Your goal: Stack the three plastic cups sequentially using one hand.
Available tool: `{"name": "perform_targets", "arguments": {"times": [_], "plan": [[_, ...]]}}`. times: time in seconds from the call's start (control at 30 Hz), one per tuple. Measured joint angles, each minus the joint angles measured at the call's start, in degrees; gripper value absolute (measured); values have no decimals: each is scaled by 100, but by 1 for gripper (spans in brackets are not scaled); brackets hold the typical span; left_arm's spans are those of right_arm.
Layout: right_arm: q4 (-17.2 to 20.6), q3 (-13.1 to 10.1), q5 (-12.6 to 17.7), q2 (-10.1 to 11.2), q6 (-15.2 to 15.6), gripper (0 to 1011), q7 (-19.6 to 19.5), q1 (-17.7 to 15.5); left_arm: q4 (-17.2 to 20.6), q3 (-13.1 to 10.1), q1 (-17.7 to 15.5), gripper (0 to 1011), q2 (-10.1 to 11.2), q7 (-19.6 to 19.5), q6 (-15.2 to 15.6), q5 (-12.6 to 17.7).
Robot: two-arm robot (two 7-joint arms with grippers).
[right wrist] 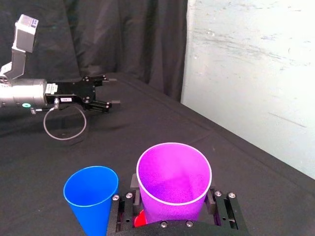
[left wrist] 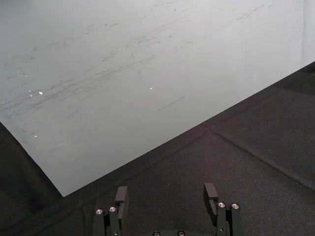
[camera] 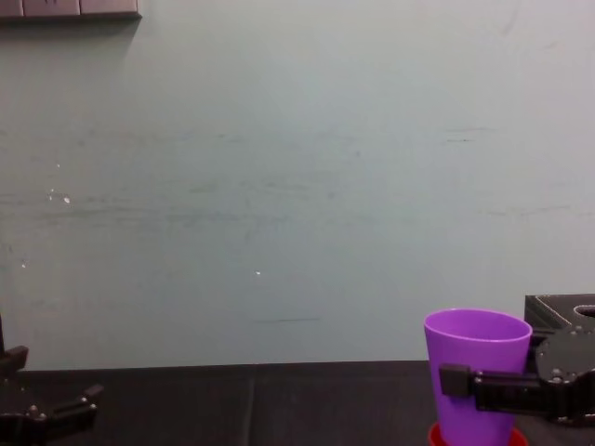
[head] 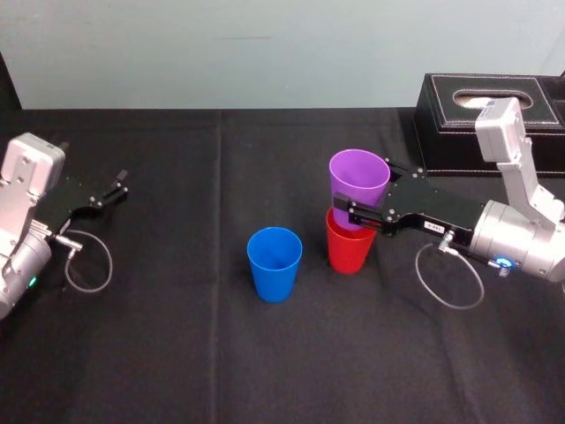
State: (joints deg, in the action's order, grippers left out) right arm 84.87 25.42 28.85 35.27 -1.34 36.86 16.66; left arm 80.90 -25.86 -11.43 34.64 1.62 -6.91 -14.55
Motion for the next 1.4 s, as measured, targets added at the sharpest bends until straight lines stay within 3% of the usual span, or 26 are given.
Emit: {"name": "perform_targets", "arguments": {"times": [0.63,1.03,1.4], "plan": [[-176,23,-21,-77,-113,733,62,28,0,0,0,1005,0,0,0,0],[-160,23,-19,-69,-91,1003,62,28,0,0,0,1005,0,0,0,0],[-152,23,-19,-65,-82,1003,61,28,0,0,0,1005,0,0,0,0]]}}
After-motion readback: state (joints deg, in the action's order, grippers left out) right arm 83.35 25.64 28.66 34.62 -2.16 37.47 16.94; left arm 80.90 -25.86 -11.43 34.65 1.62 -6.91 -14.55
